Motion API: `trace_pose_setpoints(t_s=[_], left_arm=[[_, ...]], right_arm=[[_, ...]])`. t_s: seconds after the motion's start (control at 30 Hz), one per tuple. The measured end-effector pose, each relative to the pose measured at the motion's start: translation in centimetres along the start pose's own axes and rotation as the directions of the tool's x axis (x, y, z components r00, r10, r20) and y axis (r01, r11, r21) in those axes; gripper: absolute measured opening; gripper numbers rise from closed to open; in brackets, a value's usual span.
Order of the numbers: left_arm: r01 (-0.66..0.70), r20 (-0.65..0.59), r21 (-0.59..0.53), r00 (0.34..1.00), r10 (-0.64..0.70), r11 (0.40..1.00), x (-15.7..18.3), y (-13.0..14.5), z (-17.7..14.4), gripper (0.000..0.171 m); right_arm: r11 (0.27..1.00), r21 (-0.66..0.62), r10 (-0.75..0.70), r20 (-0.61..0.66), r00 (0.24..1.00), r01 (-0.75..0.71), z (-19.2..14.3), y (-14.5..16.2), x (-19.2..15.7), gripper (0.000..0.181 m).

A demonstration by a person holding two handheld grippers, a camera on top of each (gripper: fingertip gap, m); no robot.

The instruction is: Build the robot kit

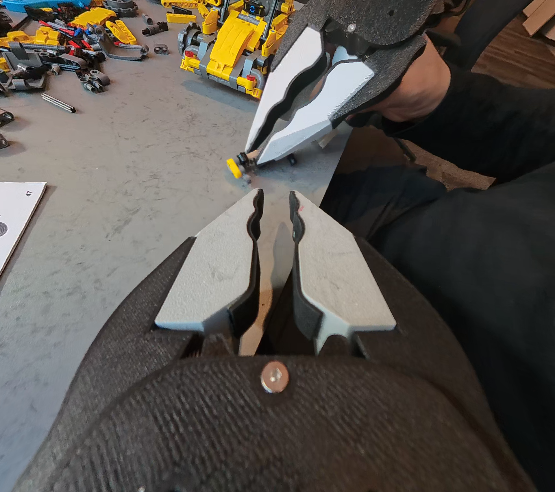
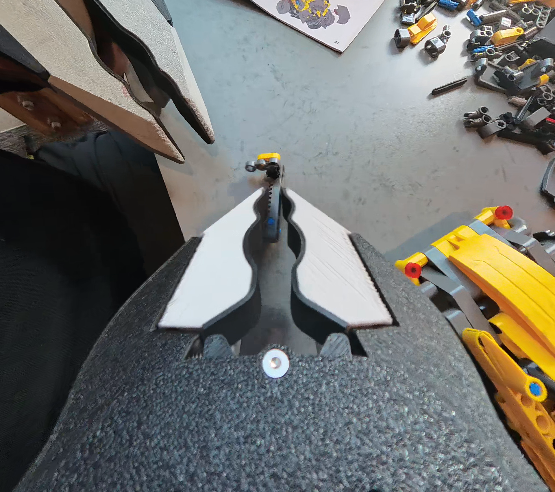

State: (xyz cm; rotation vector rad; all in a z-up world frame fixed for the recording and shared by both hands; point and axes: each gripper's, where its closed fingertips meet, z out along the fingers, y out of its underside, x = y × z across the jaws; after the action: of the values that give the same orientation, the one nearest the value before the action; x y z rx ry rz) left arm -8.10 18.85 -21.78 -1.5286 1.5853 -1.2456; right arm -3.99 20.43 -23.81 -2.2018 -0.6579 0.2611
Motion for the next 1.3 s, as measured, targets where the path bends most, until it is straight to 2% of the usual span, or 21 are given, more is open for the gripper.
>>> trace_pose_setpoints(t_s=[0.83,1.0,1.3], left_arm=[[0.014,0.004,0.011,1.000,-0.014,1.000,0.01,0.03,-0.28,0.011],[0.044,0.045,0.032,0.998,-0.045,0.999,-0.27,-0.24,0.04,0.008],[-0.010,0.077,0.018,0.997,0.009,1.000,0.05,-0.11,0.35,0.007]], right_arm=[[1.000,-0.009,0.020,0.037,0.999,-0.019,0.26,-0.02,-0.16,0.007],[1.000,-0.009,0.021,0.036,0.999,-0.020,0.24,-0.02,-0.14,0.006],[1.000,-0.008,0.004,0.028,1.000,-0.003,0.20,-0.02,-0.21,0.006]])
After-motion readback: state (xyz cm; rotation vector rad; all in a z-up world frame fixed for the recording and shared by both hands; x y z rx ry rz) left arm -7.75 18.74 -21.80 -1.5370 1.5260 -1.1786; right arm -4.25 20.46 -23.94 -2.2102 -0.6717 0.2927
